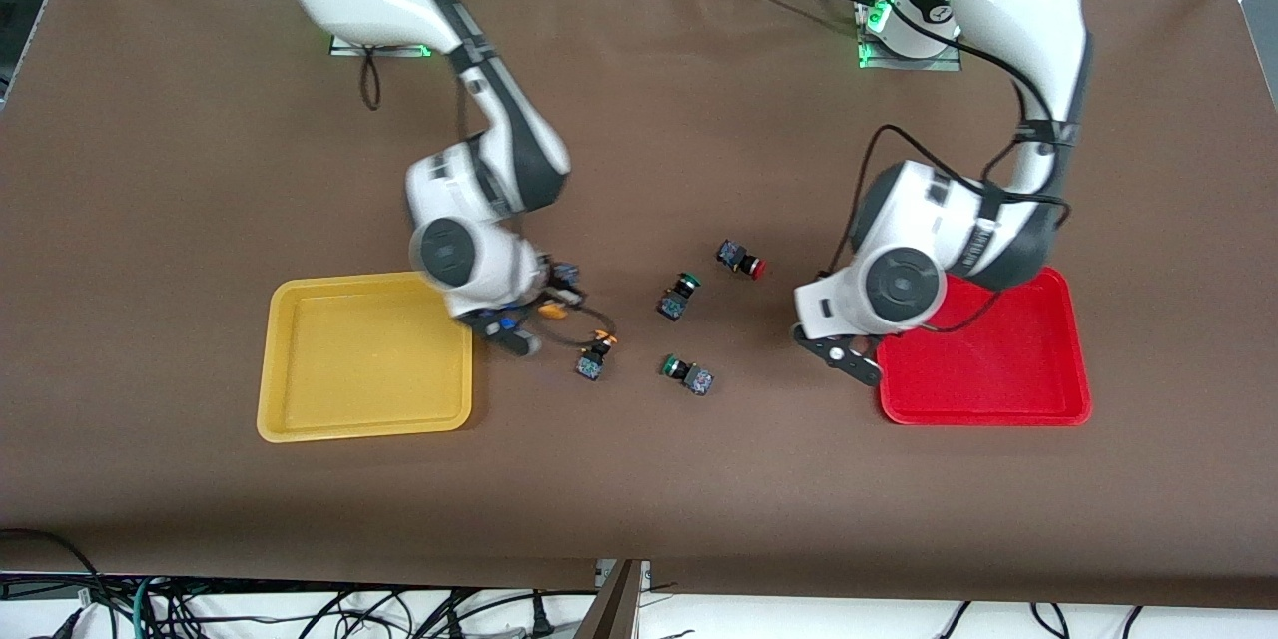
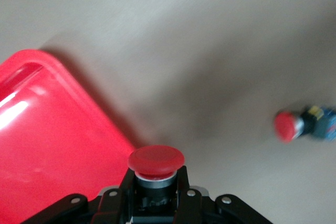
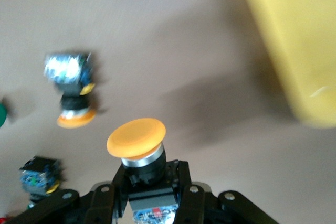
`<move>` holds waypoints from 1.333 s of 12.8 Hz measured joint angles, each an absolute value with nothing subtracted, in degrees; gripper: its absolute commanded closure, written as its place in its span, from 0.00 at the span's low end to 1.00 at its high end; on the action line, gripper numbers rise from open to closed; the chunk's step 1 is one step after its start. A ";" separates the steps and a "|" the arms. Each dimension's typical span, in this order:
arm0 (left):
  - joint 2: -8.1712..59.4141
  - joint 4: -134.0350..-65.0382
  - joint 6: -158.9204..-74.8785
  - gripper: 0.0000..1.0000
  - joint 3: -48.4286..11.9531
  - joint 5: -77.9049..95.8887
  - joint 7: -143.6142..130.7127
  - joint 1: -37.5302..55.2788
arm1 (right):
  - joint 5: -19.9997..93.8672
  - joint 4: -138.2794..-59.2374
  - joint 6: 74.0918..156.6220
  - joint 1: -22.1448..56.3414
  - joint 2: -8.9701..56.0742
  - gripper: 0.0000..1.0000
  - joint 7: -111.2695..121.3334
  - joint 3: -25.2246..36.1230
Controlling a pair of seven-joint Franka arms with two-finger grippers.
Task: Place red and yellow buttons in trays
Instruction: 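Lower the orange button into the yellow tray while the left gripper lowers the red, then open both grippers and move them back toward the remaining buttons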
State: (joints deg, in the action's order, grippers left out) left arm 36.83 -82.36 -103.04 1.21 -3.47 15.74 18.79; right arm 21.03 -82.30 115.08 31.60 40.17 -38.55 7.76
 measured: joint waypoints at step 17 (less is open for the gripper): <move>33.15 -93.55 -113.11 0.00 -3.31 -3.14 28.32 10.23 | 12.98 -84.66 112.28 9.82 45.63 0.00 -1.55 12.97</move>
